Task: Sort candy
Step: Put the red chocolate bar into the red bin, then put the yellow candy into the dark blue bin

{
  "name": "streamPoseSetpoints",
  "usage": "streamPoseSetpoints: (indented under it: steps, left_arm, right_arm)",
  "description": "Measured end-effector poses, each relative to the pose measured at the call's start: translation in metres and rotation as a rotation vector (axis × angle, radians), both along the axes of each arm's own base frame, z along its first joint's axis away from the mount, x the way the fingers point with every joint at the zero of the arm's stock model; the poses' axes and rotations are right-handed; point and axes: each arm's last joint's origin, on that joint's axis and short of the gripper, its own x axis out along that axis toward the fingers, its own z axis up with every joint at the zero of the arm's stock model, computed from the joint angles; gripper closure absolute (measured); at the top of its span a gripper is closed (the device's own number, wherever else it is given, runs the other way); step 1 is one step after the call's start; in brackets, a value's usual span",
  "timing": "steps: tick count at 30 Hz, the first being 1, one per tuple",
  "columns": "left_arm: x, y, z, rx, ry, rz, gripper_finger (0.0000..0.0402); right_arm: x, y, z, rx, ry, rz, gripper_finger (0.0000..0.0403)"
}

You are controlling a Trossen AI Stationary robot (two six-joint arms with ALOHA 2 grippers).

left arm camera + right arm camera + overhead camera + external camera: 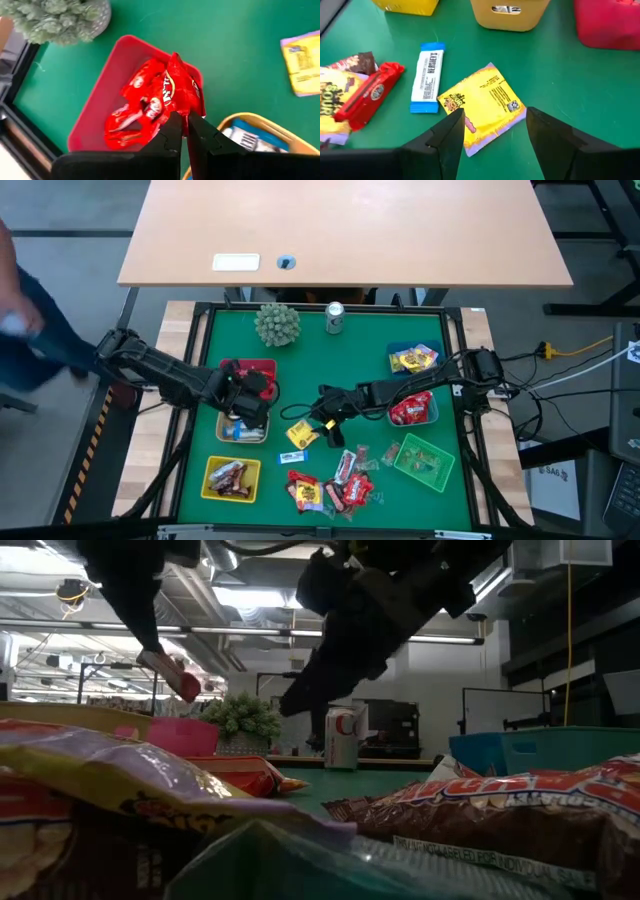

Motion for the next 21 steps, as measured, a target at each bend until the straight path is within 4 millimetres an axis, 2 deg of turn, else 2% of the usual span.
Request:
streamPoseSetpoints:
  steps: [5,12,16,21]
  left_arm:
    - [0.002,0.016,0.000,0.013,0.019,0.068,0.0390]
    - [0.004,0.030,0.000,0.016,0.023,0.131,0.0325]
    - [0.005,0.034,0.000,0.015,0.016,0.148,0.0298]
    - [0.008,0.034,0.000,0.007,-0.014,0.152,0.0290]
  right_arm:
    - [0.002,0.001,-0.011,-0.010,0.018,0.020,0.0191]
    - [0.005,0.003,-0.034,0.020,0.083,0.065,0.0191]
    - [0.006,0.004,-0.047,0.034,0.115,0.082,0.0191]
    - [0.009,0.004,-0.056,0.037,0.103,0.085,0.0191]
